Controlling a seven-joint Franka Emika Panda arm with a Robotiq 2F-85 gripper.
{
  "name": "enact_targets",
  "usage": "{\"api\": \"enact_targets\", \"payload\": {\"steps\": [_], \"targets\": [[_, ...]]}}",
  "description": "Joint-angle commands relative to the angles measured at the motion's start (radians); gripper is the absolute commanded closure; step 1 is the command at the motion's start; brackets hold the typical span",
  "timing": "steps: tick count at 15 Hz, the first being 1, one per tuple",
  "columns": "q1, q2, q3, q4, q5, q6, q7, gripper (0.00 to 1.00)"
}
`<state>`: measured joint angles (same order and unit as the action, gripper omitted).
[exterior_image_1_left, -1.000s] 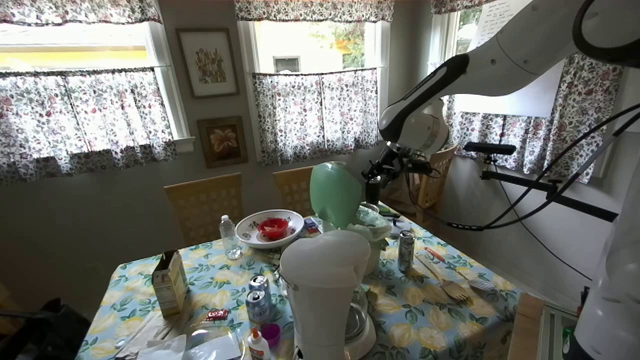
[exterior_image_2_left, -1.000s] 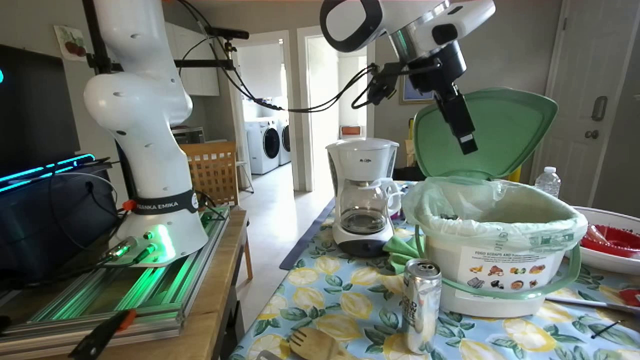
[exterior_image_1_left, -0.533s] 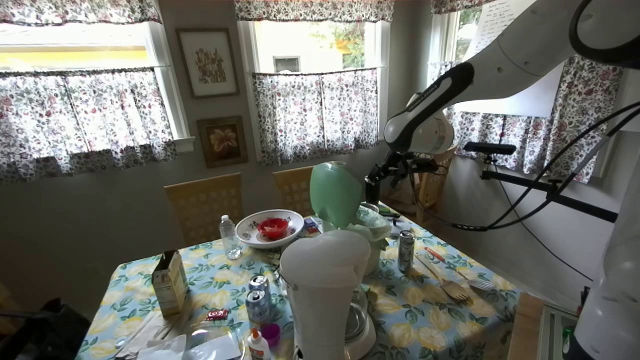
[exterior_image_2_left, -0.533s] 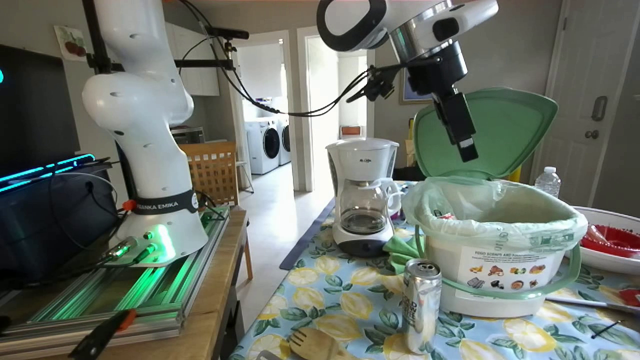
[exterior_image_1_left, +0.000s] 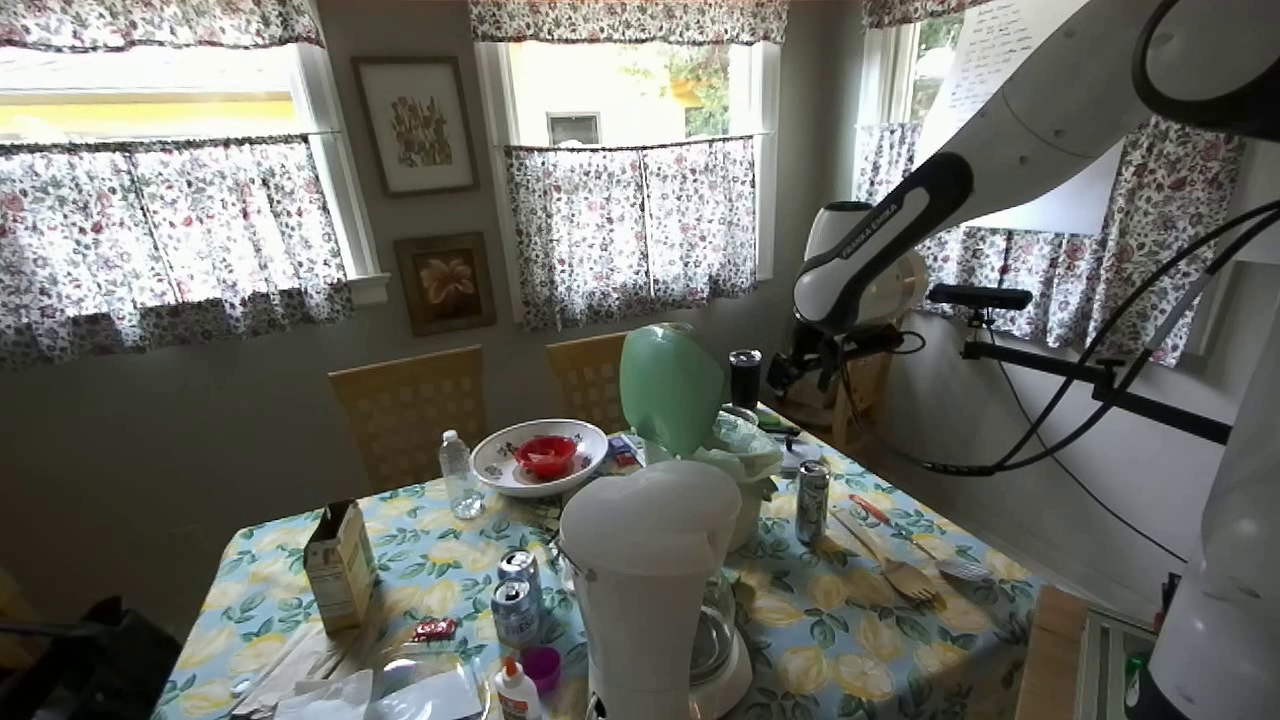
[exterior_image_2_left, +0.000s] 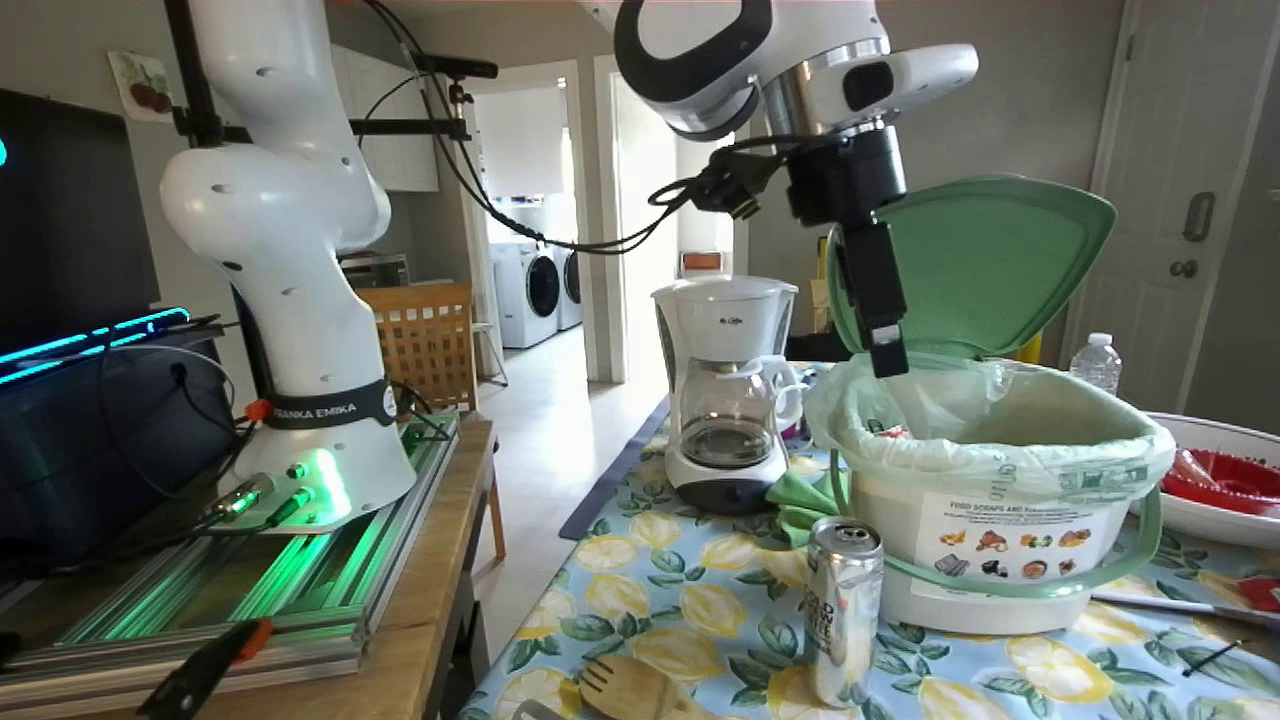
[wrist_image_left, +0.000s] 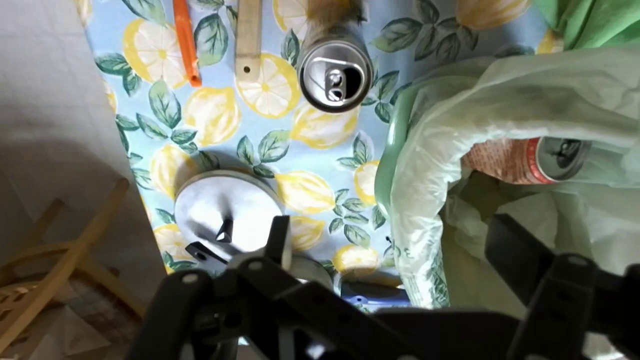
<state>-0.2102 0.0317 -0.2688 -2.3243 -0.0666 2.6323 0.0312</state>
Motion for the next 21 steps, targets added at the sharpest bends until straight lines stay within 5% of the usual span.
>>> {"api": "enact_targets", "payload": {"steps": [1,10,21], "targets": [[-0.013,-0.006,0.016,-0.051,0.084,0.01,-0.067,0.0],[-0.035,0.031,0.024,-0.158,0.332,0.157,-0.3,0.0],[-0.09,0.175,0.051,-0.138,0.536,0.28,-0.632,0.0]]}}
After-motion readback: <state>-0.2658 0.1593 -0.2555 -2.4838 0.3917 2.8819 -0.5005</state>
